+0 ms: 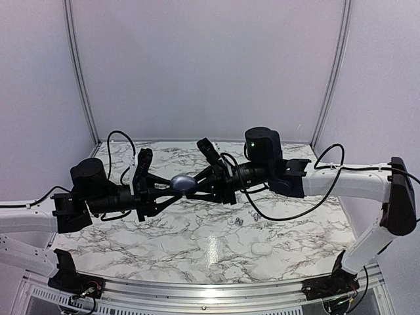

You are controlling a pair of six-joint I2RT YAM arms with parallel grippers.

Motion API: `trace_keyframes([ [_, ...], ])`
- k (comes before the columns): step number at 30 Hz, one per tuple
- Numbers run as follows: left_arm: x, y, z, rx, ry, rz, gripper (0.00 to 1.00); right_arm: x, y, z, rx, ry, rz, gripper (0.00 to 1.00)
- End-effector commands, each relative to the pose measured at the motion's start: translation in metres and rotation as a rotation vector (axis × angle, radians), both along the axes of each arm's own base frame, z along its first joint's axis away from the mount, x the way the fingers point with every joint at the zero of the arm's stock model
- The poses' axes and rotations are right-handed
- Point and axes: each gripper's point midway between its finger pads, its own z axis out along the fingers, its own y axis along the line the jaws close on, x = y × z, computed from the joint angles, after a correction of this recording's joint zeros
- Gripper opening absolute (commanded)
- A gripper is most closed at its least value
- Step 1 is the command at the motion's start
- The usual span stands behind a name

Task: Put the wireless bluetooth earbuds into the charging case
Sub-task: Pass from the right arm to the left

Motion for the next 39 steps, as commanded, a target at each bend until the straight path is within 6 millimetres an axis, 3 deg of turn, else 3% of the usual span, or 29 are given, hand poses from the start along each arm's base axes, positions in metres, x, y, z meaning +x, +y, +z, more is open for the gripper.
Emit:
trace_keyframes([
  [1,0.0,0.003,0.021,-0.078,-0.033,0.007,0.32,-0.005,-0.002,0.019,0.055,-0.018,0.013,0.0],
  [16,0.005,-0.002,0.021,-0.086,-0.023,0.014,0.36,-0.005,-0.001,0.015,0.047,-0.008,0.017,0.0],
  [22,0.004,-0.004,0.019,-0.08,-0.024,0.003,0.29,-0.005,-0.001,0.015,0.048,-0.009,0.018,0.0],
  [26,0.003,-0.004,0.017,-0.077,-0.025,-0.002,0.19,-0.006,-0.001,0.016,0.049,-0.009,0.022,0.02],
  [27,0.003,-0.003,0.017,-0.076,-0.025,-0.001,0.15,-0.006,-0.001,0.016,0.049,-0.009,0.022,0.03],
  [30,0.003,-0.001,0.017,-0.077,-0.033,0.007,0.09,-0.002,-0.005,0.017,0.043,-0.011,0.01,0.32],
  [31,0.003,0.0,0.016,-0.076,-0.037,0.009,0.08,0.002,-0.008,0.017,0.043,-0.008,0.004,0.37],
  [36,0.004,0.005,0.004,-0.05,-0.033,0.032,0.06,0.021,-0.026,0.026,0.046,-0.021,-0.056,0.54],
  [39,0.004,0.004,0.0,-0.043,-0.025,0.028,0.06,0.026,-0.026,0.03,0.044,-0.039,-0.067,0.59],
])
